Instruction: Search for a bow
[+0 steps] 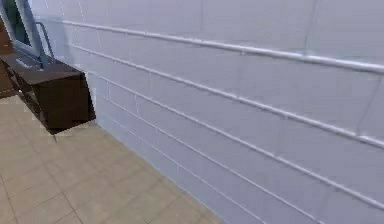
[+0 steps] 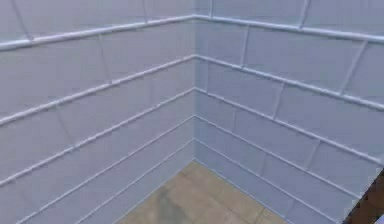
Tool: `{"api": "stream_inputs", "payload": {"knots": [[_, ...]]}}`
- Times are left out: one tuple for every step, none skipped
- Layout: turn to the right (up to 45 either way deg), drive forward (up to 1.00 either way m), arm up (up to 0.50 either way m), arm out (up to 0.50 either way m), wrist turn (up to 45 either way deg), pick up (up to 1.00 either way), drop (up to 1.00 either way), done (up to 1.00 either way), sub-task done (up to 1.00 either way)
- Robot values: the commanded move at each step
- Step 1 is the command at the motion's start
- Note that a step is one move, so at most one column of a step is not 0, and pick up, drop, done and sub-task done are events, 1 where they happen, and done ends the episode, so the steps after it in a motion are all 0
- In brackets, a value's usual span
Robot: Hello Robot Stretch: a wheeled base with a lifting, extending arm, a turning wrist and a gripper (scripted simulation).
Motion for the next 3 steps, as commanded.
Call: {"api": "stream_inputs", "payload": {"knots": [[-45.0,0.00,0.00,0.00,0.0,0.00,0.00,0.00,0.00],[0.0,1.00,0.00,0.00,0.0,0.00,0.00,0.00,0.00],[0.0,0.45,0.00,0.00,0.0,0.00,0.00,0.00,0.00]]}}
